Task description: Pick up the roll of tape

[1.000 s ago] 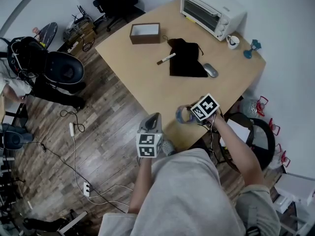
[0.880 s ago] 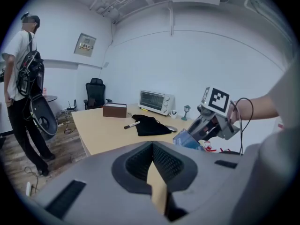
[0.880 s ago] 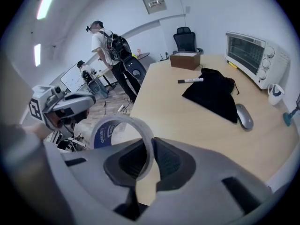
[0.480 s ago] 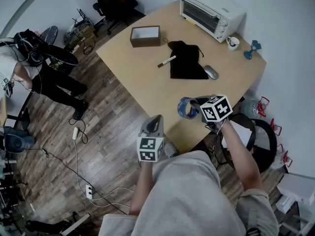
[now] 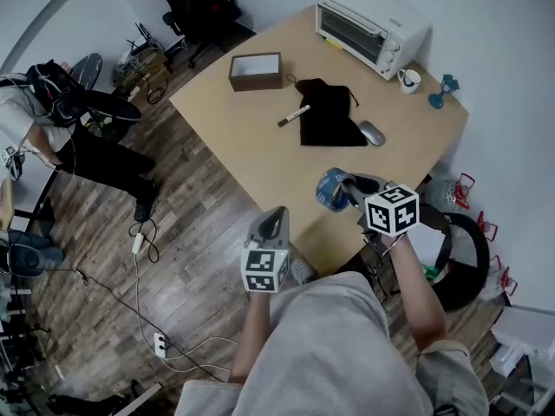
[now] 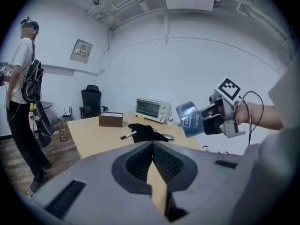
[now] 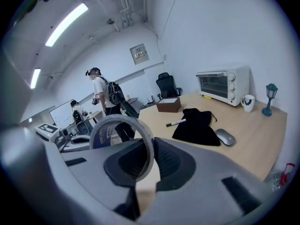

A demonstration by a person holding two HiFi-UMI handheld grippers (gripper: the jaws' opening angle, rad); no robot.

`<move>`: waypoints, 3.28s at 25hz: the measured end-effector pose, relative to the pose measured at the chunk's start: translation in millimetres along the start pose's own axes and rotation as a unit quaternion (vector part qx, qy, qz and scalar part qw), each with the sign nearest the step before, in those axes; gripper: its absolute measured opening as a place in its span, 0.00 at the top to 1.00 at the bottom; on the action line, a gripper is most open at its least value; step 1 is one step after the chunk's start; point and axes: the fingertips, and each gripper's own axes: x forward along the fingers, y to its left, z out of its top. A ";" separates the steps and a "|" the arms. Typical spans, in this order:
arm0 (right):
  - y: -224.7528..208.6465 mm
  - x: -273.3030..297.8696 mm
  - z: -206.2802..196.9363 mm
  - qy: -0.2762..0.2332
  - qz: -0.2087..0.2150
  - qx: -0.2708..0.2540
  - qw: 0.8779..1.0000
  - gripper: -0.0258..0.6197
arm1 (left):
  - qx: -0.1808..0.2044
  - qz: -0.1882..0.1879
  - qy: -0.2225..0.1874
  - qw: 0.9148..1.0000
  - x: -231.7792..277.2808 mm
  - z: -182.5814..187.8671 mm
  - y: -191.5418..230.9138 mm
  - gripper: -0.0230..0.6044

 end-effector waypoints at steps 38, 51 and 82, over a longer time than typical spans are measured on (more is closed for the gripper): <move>-1.6 -33.3 -12.4 -0.160 -0.081 0.114 0.977 0.89 | -0.012 0.008 -0.023 1.000 -7.1 5.8 7.7 0.95; -3.7 -38.8 -8.6 -0.182 -0.080 0.112 0.974 0.89 | -0.015 0.002 -0.032 0.999 -8.0 8.2 5.1 0.95; -8.3 -34.4 -24.2 -0.186 -0.078 0.150 0.968 0.89 | -0.021 -0.039 -0.041 0.998 -7.4 13.8 -10.1 0.95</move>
